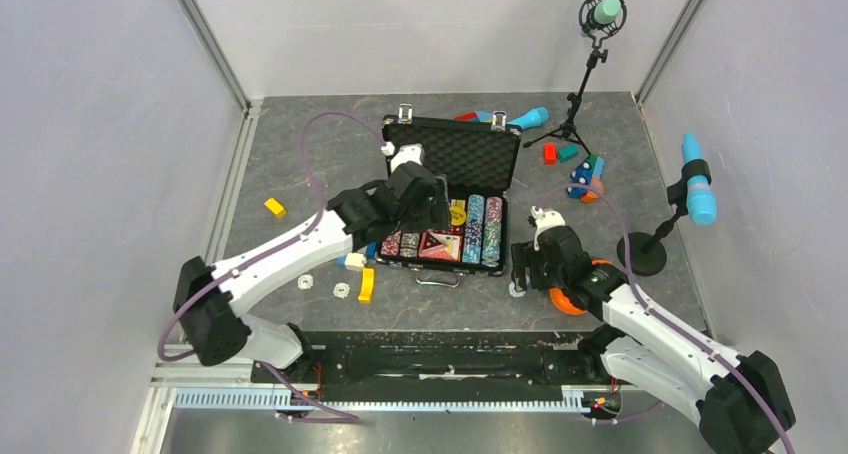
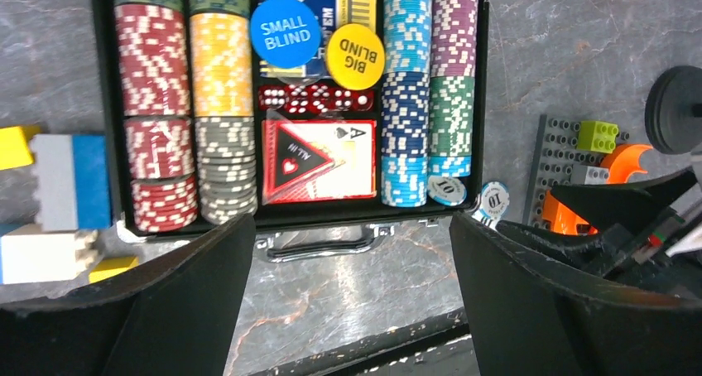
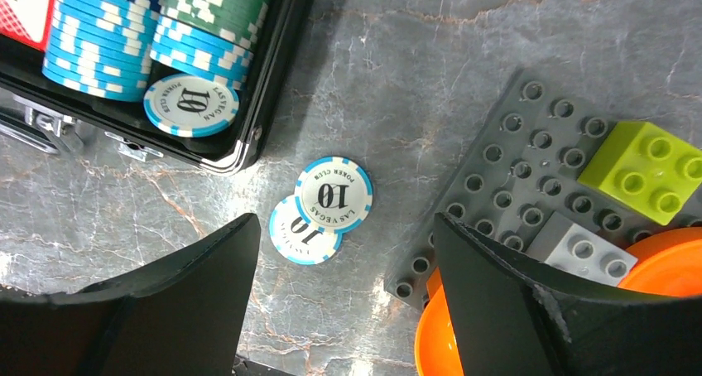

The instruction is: Pack up texas hold em set

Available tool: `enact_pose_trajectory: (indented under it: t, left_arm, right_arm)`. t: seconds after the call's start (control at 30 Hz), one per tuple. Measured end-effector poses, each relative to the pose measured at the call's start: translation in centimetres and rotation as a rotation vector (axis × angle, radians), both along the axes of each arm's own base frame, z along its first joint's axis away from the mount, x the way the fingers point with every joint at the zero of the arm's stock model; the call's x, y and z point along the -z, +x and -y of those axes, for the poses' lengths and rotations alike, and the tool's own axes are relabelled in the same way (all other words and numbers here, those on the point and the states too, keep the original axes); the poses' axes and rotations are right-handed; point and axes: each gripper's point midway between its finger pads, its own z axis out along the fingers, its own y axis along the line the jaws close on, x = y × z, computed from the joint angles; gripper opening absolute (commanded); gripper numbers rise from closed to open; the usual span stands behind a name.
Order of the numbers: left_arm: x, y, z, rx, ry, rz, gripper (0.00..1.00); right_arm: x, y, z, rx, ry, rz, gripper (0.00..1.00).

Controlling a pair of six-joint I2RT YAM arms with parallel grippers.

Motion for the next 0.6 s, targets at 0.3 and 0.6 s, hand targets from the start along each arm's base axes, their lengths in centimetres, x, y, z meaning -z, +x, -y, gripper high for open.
enact_pose_trajectory:
  t: [0.3,0.6]
  left_arm:
    - [0.4,-3.0,-5.5,-0.041,0.021,0.004,0.95]
    - [0.9,-5.2,-9.8,-0.087,0.039,0.001,0.96]
  right_arm:
    - [1.4,-0.4,0.2,0.010,-0.018,-0.045,0.76]
    - [1.8,0.3,0.7,0.060,-0.043,-0.040,0.73]
